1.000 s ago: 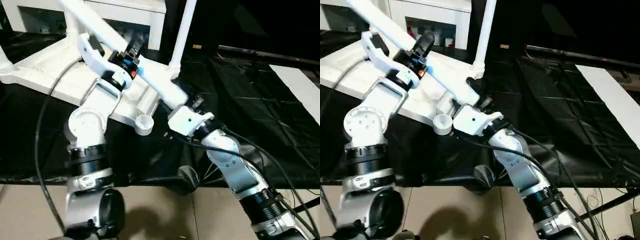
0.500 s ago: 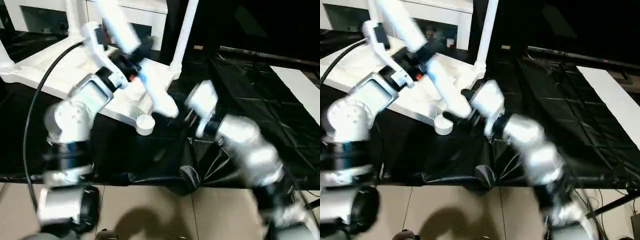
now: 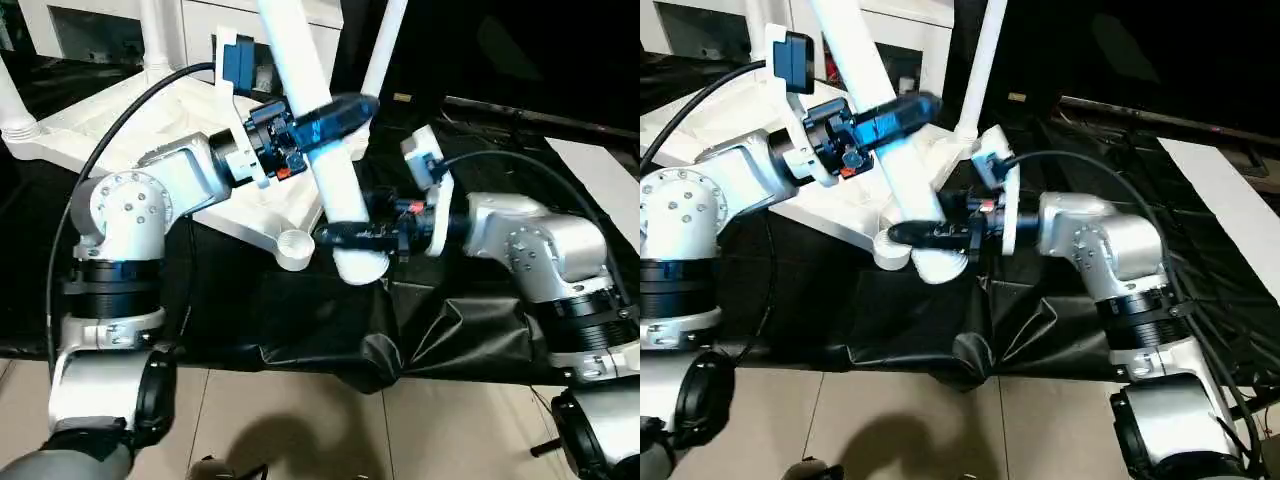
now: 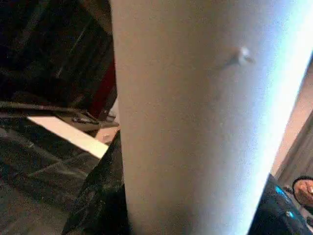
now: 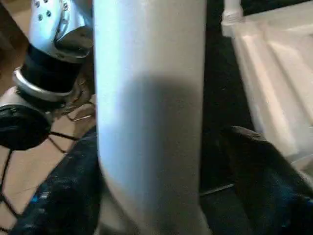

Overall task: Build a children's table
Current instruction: Pick table leg

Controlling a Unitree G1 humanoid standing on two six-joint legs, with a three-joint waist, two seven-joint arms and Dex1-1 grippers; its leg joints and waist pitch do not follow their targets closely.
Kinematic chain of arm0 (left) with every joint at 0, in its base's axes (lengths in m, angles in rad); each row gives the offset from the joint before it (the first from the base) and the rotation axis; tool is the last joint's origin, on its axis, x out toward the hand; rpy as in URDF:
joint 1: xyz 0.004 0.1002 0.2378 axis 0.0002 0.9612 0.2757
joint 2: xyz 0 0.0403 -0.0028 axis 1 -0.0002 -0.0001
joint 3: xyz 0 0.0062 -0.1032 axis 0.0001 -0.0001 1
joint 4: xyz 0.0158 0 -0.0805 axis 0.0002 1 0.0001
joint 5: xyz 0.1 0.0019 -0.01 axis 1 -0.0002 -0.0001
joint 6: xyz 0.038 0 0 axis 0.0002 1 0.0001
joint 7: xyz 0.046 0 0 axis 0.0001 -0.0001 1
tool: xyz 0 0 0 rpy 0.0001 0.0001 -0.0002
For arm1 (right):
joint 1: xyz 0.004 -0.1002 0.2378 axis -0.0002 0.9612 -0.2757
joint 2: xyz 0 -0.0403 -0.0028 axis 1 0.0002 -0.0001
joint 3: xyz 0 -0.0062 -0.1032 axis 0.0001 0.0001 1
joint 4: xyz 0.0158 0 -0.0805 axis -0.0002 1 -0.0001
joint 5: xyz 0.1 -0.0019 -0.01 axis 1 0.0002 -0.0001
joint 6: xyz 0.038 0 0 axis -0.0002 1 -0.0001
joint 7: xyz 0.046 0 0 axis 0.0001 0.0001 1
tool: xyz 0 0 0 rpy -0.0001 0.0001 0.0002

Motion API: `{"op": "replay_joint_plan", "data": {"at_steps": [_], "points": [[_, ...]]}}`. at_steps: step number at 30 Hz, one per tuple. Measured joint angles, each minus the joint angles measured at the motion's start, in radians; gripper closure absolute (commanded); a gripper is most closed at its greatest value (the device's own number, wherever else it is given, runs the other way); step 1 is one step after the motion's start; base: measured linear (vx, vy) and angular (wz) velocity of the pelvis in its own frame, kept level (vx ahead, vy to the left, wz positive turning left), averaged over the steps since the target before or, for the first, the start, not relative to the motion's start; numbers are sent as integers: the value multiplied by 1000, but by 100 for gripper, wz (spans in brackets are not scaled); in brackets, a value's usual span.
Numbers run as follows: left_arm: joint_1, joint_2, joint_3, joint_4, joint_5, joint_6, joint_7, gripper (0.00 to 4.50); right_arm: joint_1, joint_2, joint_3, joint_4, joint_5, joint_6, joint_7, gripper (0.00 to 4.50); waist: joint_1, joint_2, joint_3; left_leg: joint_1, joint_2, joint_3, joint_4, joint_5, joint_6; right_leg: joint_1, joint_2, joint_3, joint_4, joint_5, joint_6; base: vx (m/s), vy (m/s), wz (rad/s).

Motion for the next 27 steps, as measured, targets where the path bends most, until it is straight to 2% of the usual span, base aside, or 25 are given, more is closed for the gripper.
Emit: {"op": "replay_joint_plan", "data": {"at_steps": [2, 5, 8, 12, 13, 19, 24, 27], "points": [[0, 2, -1, 0, -1, 5, -4, 266, -1, 5, 1, 0, 2, 14, 2, 125, 0, -1, 0, 0, 0, 0, 0, 0, 0, 0, 0, 0, 0, 0, 1, 0, 0, 0], [-4, 9, -1, 0, -1, 7, -17, 266, -6, 5, 2, 0, 15, 34, 14, 136, 3, -5, 1, 0, 0, 0, 0, 0, 0, 0, 0, -1, 0, -3, 4, 0, 0, 0], [-12, 10, -1, 5, -1, 11, -22, 266, -10, 5, 4, 0, 19, 35, 22, 173, 5, -5, 1, 0, 0, 0, 0, 0, 0, 1, 0, 0, 0, -2, 4, 0, 0, 0], [-12, 11, -1, 8, -1, 13, -22, 266, -7, 6, 6, -6, 23, 35, 23, 191, 4, -5, 1, 0, 0, -1, 0, 0, -1, 0, 0, -1, 0, -1, 2, 0, 0, 0], [-12, 12, -1, 8, -1, 12, -22, 266, -7, 7, 6, -6, 23, 35, 21, 216, 4, -5, 1, 0, 0, -1, 0, 0, -1, 0, 0, -1, 0, -1, 2, 0, 0, 0], [-10, -1, -8, 10, 36, -30, 3, 266, 18, 39, -3, -28, 15, 5, -34, 249, 6, -5, 1, -1, 0, -1, 0, 1, -1, 0, 0, -1, 0, -1, 2, 0, 0, 0], [-12, -1, -6, 43, 34, -25, 3, 266, 45, 59, -12, -40, 18, 2, -62, 255, 4, -4, 1, -1, 0, -1, 0, 1, -1, 0, 0, -1, 0, 0, 0, 0, 0, 0], [-46, -5, -1, 88, 31, -24, 21, 266, 45, 68, -31, -40, 23, 0, -85, 255, 7, -4, 1, -1, 0, -1, 0, 1, -1, 0, 0, -1, 0, 0, 0, 0, 0, 0]]}}
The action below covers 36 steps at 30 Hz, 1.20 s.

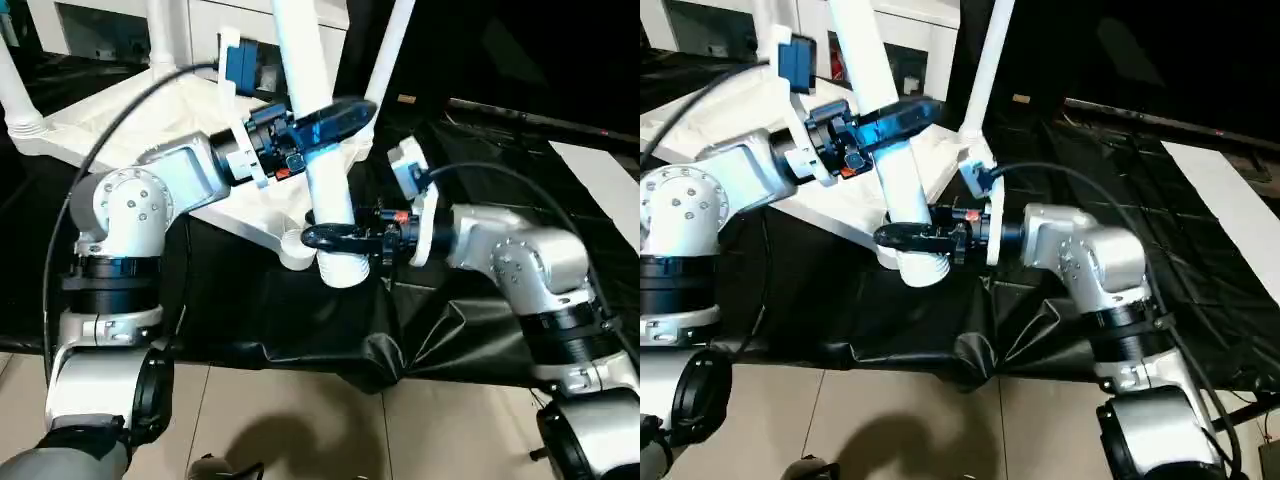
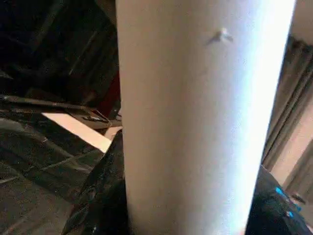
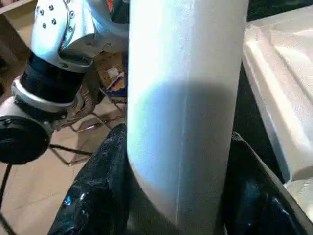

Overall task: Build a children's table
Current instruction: Pick table leg

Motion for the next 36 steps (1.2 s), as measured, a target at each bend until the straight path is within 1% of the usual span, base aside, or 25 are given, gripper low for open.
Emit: {"op": "replay_joint_plan", "data": {"at_steps": [3, 4, 5, 6, 7, 9, 11, 16, 17, 19, 22, 27, 28, 29, 31, 32, 33, 34, 36], "points": [[-29, 1, 0, 25, 4, 0, 0, 266, 0, 6, -11, -1, 5, -15, -11, 257, 0, 0, 0, 0, 0, 0, 0, 0, 0, 0, 0, 0, 0, -1, 1, 0, 0, 0], [-41, 2, 0, 42, 4, 3, -1, 231, 0, 7, -12, -1, 6, -16, -15, 257, 1, 1, 0, 0, 0, 0, 0, 0, 0, 0, 0, 0, 0, -1, 2, 0, 0, 0], [-46, 4, 0, 53, 3, 6, -2, 210, 1, 8, -12, -1, 5, -16, -19, 257, 1, 1, 0, 0, 0, 0, 0, 0, 0, 0, 0, 0, 0, -1, 2, 0, 0, 0], [-56, 8, 3, 70, 2, 11, 0, 196, 4, 7, -10, -3, -7, -21, -26, 257, 0, 2, 0, 0, 0, 0, 0, 0, 0, 0, 0, 0, 0, -1, 2, 0, 0, 0], [-73, 14, 16, 86, 4, 7, 3, 194, 15, 5, 3, -4, -17, -20, -28, 257, 0, 1, 0, 0, 0, -1, 0, 0, 0, 0, 0, 0, 0, 0, 0, 0, 0, 0], [-116, 44, 45, 109, 25, -26, 21, 177, 55, 7, 28, -6, -28, -19, -27, 257, 0, 4, 2, 0, 0, -1, 0, 0, 0, 0, 0, -1, 0, 0, 0, 0, 0, 0], [-135, 56, 54, 115, 43, -53, 29, 171, 60, 7, 36, -6, -34, -19, -28, 257, -1, 8, 3, 0, 0, -2, 0, 0, 0, 0, 0, 0, 0, 0, 0, 0, 0, 0], [-147, 64, 45, 150, 54, -67, 2, 168, 59, 7, 40, -5, -42, -20, -37, 257, 6, 11, 5, 0, 0, -1, 0, 0, 0, 0, 0, 0, 0, 0, -1, 0, 0, 0], [-150, 65, 44, 154, 54, -67, -2, 185, 59, 7, 40, -5, -44, -22, -37, 257, 7, 12, 5, 0, 0, -1, 0, 0, 0, 0, 0, 0, 0, 0, -1, 0, 0, 0], [-158, 65, 45, 163, 52, -66, -6, 202, 59, 7, 40, -5, -46, -34, -38, 257, 9, 15, 5, 0, 0, -2, 0, 0, 0, 0, 0, 0, 0, 0, -1, 0, 0, 0], [-162, 66, 49, 169, 51, -62, -7, 202, 59, 7, 42, -5, -46, -40, -38, 257, 10, 20, 5, 0, 0, -1, 0, 0, 0, 0, 0, 0, 0, 1, -1, 0, 0, 0], [-162, 66, 49, 174, 50, -61, -8, 202, 59, 7, 42, -4, -48, -40, -39, 257, 15, 21, 5, 1, 0, -1, 0, 0, 0, 0, 0, -1, 0, 1, -2, 0, 0, 0], [-162, 66, 49, 174, 50, -60, -12, 208, 59, 7, 42, -4, -49, -41, -39, 257, 16, 22, 5, 1, 0, -1, 0, 0, 0, 0, 0, -1, 0, 1, -2, 0, 0, 0], [-162, 66, 49, 174, 50, -60, -15, 223, 59, 7, 43, -4, -51, -44, -39, 222, 19, 22, 5, 1, 0, -1, 0, 0, 0, 0, 0, -1, 0, 1, -2, 0, 0, 0], [-162, 68, 35, 174, 62, -77, -38, 237, 58, 15, 44, 1, -75, -87, -44, 187, 21, 22, 5, 1, 0, -1, 0, 0, 0, 0, 0, -1, 0, 1, -2, 0, 0, 0], [-163, 69, 21, 175, 75, -91, -53, 239, 47, 21, 44, 15, -80, -103, -46, 187, 22, 22, 5, 1, 0, -1, 0, 0, 0, 0, 0, -1, 0, 1, -2, 0, 0, 0], [-163, 69, 5, 176, 82, -92, -70, 261, 30, 23, 44, 27, -82, -107, -47, 181, 23, 22, 5, 1, 0, -1, 0, 0, 0, 0, 0, -1, 0, 1, -2, 0, 0, 0], [-163, 69, -6, 176, 89, -92, -76, 270, 18, 23, 44, 29, -83, -111, -45, 154, 24, 22, 5, 1, 0, -1, 0, 0, 0, 0, 0, -1, 0, 1, -2, 0, 0, 0], [-163, 71, -21, 176, 104, -94, -84, 272, -3, 21, 45, 36, -87, -124, -39, 146, 24, 22, 5, 1, 0, -1, 0, 0, 0, 1, 0, -1, 0, 1, -2, 0, 0, 0]]}}
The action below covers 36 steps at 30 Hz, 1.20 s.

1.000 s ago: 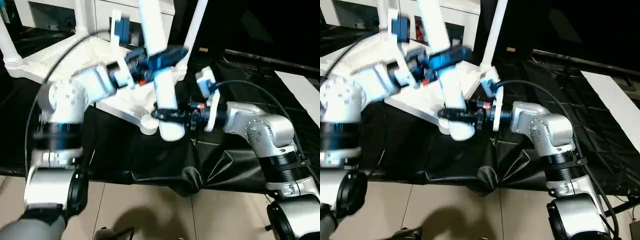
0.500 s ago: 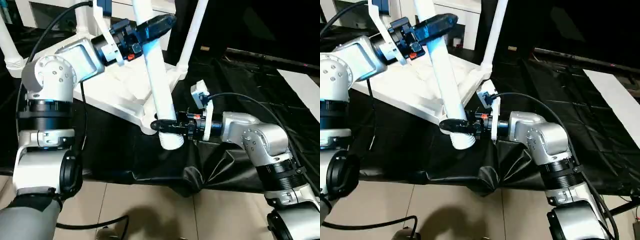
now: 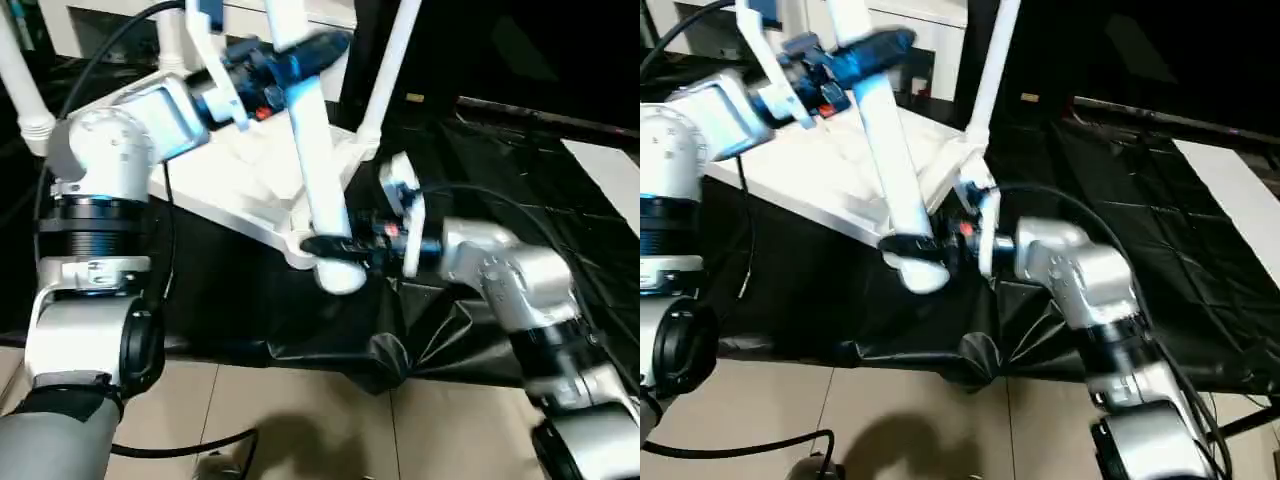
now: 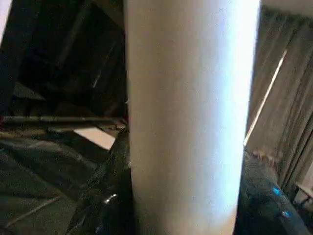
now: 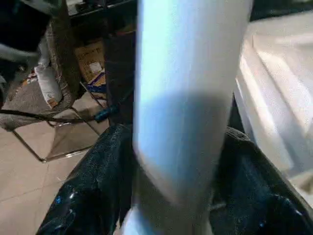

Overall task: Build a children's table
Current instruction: Pick table leg

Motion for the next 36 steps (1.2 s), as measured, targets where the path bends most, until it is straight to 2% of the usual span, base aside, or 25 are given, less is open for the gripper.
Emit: {"op": "replay_joint_plan", "data": {"at_steps": [11, 19, 20, 23, 24, 28, 30, 36], "points": [[-4, 10, -26, 0, 28, -16, -35, 280, -31, -23, 55, 39, -53, -16, 48, 143, -1, -1, 0, 0, 0, 0, 0, 0, 0, 0, 0, 0, 0, 0, 0, 0, 0, 0], [-26, 11, -39, -1, 29, -16, -69, 280, -33, -4, 58, 68, -76, -36, 45, 143, 0, -1, 0, 0, 0, 0, 0, 0, 0, 0, 0, 0, 0, 0, 0, 0, 0, 0], [-26, 11, -41, -1, 29, -15, -75, 280, -36, -4, 58, 78, -76, -37, 44, 171, 0, -1, 0, 0, 0, 0, 0, 0, 0, 0, 0, 0, 0, 0, 0, 0, 0, 0], [-26, 13, -43, -1, 32, -15, -77, 280, -37, 1, 58, 85, -75, -37, 46, 184, -1, -1, 0, 0, 0, 0, 0, 0, 0, 0, 0, 0, 0, 0, 0, 0, 0, 0], [-26, 14, -43, -1, 34, -15, -77, 280, -37, 5, 58, 87, -75, -37, 47, 213, -1, -1, 0, 0, 0, 0, 0, 0, 0, 0, 0, 0, 0, 0, 0, 0, 0, 0], [-26, 14, -45, -1, 42, -15, -80, 280, -37, 11, 58, 88, -74, -37, 50, 229, 0, -1, 0, 0, 0, 0, 0, 0, 0, 0, 0, 0, 0, 0, 0, 0, 0, 0], [-26, 14, -45, -1, 45, -15, -83, 280, -37, 14, 58, 90, -74, -37, 50, 257, 0, -1, 0, 0, 0, 0, 0, 0, 0, 0, 0, 0, 0, 0, 0, 0, 0, 0], [-27, 12, -46, -1, 49, -18, -85, 280, -37, 16, 54, 98, -69, -37, 60, 264, 0, 0, 0, 0, 0, 0, 0, 0, 0, 0, 0, 0, 0, 0, 0, 0, 0, 0]]}}
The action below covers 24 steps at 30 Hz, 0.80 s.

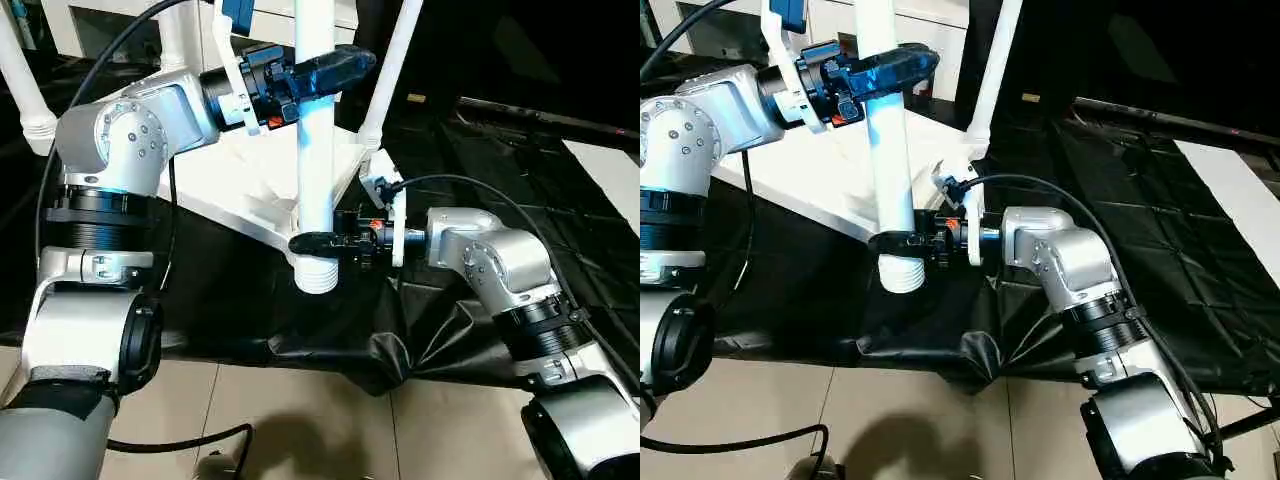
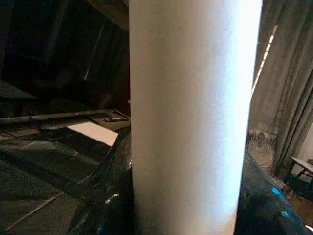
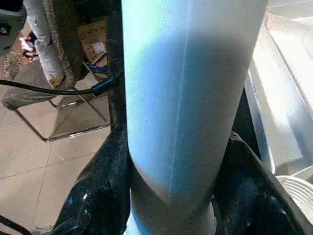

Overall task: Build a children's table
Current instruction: Pick table leg

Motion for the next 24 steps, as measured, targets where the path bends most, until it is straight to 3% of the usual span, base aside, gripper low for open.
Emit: {"op": "replay_joint_plan", "data": {"at_steps": [1, 3, 8, 13, 18, 21, 24], "points": [[-1, -3, -2, 0, 8, -6, 8, 280, 0, 1, -1, 3, 0, 0, 0, 264, 0, 0, 0, 0, 0, 0, 0, 0, 0, 0, 0, 0, 0, 0, 0, 0, 0, 0], [-2, -7, -3, 4, 12, -6, 15, 224, 0, 6, -3, 13, 3, -2, 1, 264, 0, 0, 0, 0, 0, 0, 0, 0, 0, 0, 0, 0, 0, 0, 0, 0, 0, 0], [-5, -44, 45, 44, 7, -40, 57, 183, 0, 21, -26, 21, 5, -8, -19, 264, 1, 0, 0, 0, 0, 0, 0, 0, 0, 0, 0, 0, 0, 0, 0, 0, 0, 0], [-5, -116, 175, 88, -61, -164, 96, 181, 0, 56, -87, 24, 33, -9, -70, 264, 0, 0, 0, 0, 0, 0, 0, 0, 0, 0, 0, 0, 0, 0, -1, 0, 0, 0], [13, -186, 333, 123, -164, -248, 169, 181, 1, 133, -220, 24, 97, -43, -196, 264, 0, 0, 0, 0, 0, 0, 0, 0, 0, 0, 0, 0, 0, 0, -1, 0, 0, 0], [68, -201, 341, 120, -152, -288, 190, 181, 1, 160, -274, 23, 119, -73, -280, 264, 1, 0, 0, 0, 0, 0, 0, 0, 0, 0, 0, 0, 0, 0, -1, 0, 0, 0], [140, -174, 270, 76, -18, -360, 274, 181, 8, 169, -283, 25, 54, -160, -397, 264, -1, -1, 0, 1, 0, 0, -1, 0, 0, 0, 0, 0, 0, 0, 0, 0, 0, 0]]}}
